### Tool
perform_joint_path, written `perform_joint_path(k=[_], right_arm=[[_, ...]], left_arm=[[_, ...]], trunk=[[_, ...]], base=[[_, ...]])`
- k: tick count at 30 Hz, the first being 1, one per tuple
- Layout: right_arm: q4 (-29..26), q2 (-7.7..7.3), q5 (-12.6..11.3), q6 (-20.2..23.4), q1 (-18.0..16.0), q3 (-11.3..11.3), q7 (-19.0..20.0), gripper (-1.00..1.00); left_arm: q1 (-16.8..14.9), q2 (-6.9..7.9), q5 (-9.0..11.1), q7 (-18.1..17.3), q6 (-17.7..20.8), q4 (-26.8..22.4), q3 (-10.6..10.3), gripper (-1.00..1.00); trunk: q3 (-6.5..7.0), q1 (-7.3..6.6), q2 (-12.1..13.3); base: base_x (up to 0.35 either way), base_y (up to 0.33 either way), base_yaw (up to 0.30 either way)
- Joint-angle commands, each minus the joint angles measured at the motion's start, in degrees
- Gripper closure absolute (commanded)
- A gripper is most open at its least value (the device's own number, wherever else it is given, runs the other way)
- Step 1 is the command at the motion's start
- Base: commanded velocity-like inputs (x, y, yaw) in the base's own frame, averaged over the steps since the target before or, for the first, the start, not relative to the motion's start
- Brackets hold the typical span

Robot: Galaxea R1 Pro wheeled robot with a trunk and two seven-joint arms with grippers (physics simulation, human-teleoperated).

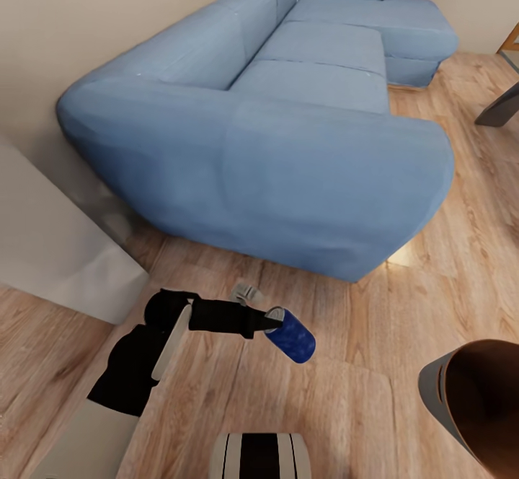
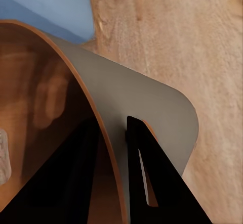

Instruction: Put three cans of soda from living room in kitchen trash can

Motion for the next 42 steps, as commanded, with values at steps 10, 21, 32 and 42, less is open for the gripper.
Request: perform_joint_path(k=[10,21,32,42], right_arm=[[0.0,0.15,-0.7,0.6,0.0,-2.0,0.4,1.00],[0.0,-0.01,-0.7,0.6,0.0,-4.1,0.8,1.00],[0.0,-0.11,-0.7,0.6,0.0,-4.2,0.9,1.00],[0.0,0.16,-0.8,0.6,0.0,-7.1,1.0,1.00]], left_arm=[[0.0,0.03,-0.1,0.1,-0.1,2.2,-2.1,1.00],[0.0,0.03,-0.5,0.1,-0.2,2.4,-2.1,1.00],[0.0,1.06,-0.7,0.0,-0.3,2.3,-2.1,1.00],[0.0,0.93,-0.8,0.2,-0.3,2.2,-2.1,1.00]], trunk=[[0.49,0.00,0.0],[1.39,0.00,0.0],[2.32,0.00,0.0],[2.49,0.00,0.0]], base=[[0.000,0.000,0.044],[0.000,0.000,0.061],[0.000,0.000,0.134],[0.000,0.000,0.035]])
